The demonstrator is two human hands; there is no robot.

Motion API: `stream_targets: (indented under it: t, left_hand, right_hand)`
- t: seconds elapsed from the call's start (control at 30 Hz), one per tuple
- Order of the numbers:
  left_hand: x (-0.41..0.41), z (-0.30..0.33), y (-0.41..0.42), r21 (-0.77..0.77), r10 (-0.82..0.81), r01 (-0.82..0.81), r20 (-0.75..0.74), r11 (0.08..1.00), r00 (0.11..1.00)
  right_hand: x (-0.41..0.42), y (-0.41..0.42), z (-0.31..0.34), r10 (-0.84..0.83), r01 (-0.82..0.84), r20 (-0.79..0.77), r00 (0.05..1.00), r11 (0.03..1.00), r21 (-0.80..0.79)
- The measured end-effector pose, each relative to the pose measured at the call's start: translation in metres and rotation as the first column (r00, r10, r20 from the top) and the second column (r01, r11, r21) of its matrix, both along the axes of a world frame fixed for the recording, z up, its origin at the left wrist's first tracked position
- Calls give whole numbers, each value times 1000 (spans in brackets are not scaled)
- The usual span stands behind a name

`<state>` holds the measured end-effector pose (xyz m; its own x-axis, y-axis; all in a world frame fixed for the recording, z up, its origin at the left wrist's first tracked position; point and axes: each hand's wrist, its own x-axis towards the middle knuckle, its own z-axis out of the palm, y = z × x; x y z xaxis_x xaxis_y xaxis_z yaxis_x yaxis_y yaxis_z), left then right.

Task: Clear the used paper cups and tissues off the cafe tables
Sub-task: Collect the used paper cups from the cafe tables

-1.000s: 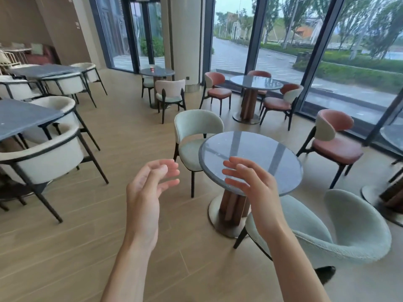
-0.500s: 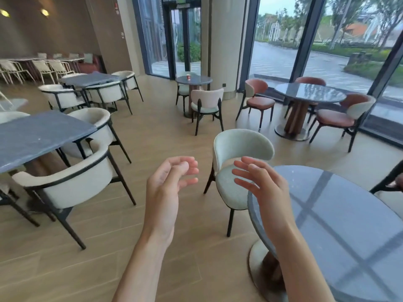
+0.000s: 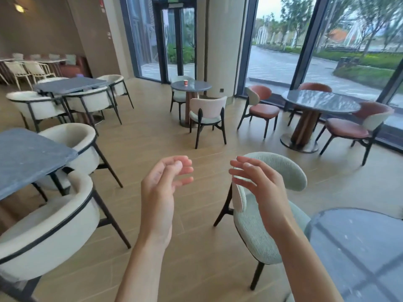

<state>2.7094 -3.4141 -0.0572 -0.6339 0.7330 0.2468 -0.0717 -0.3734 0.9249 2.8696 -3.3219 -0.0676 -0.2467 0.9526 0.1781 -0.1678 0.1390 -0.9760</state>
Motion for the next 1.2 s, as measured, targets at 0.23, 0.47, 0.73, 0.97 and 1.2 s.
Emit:
stream_targets:
  t: [0.23, 0.47, 0.73, 0.97, 1.2]
  left_hand:
    - [-115, 28, 144, 12, -69, 70, -28, 997, 997]
    - [-178, 19, 300, 19, -143, 144, -43, 989, 989]
    - [-240, 29, 508, 12, -167, 168, -80, 986, 983]
    - [-325, 51, 641, 49, -96, 98, -53, 994, 994]
    - [-434, 22, 764, 35, -42, 43, -8, 998, 999]
  right_hand:
    - [-104, 126, 25, -69, 70, -34, 997, 997, 38]
    - [-164, 268, 12, -143, 146, -59, 988, 988, 41]
    - [-223, 479, 19, -214, 217, -123, 969, 976, 11]
    - [-305, 621, 43, -130, 135, -76, 989, 989, 64]
    - [-419, 750, 16, -62, 62, -15, 998, 997, 50]
